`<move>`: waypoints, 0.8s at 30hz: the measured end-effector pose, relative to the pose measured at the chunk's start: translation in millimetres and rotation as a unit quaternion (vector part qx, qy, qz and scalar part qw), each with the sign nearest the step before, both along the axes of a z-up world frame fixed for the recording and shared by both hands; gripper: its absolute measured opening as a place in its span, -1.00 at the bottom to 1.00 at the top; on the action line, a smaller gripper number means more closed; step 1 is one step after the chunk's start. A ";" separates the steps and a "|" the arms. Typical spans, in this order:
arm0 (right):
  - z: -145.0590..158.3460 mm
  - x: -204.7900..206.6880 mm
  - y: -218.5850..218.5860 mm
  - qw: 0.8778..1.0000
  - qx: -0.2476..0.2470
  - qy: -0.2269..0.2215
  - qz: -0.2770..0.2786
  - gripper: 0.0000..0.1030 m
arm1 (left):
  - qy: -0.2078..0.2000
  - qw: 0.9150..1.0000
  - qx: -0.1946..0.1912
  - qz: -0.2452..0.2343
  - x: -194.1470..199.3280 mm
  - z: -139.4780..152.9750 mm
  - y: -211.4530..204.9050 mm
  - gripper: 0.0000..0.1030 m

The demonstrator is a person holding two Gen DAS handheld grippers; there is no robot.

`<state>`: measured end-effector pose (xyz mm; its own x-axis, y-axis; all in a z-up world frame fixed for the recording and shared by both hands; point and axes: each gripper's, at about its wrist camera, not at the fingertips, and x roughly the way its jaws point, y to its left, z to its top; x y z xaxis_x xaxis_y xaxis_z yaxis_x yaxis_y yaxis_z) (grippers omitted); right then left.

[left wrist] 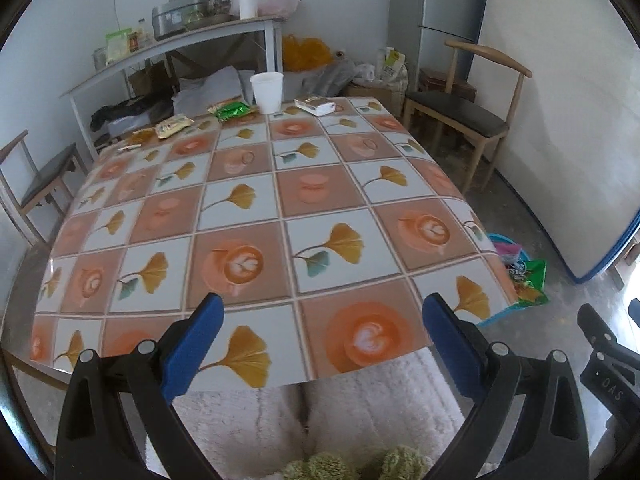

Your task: Collect trash

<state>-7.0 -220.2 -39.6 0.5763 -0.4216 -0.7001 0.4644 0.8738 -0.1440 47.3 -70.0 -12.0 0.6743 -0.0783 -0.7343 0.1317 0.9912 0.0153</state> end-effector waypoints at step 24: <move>-2.4 -2.3 -2.1 1.000 0.004 0.005 -0.005 0.86 | -0.013 0.999 0.028 -0.011 -5.0 6.1 -8.1 0.89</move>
<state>-9.3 -222.3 -42.0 0.5650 -0.4215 -0.7093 0.4719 0.8703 -0.1413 42.3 -78.1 -5.9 0.6919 -0.0538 -0.7200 0.1532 0.9855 0.0736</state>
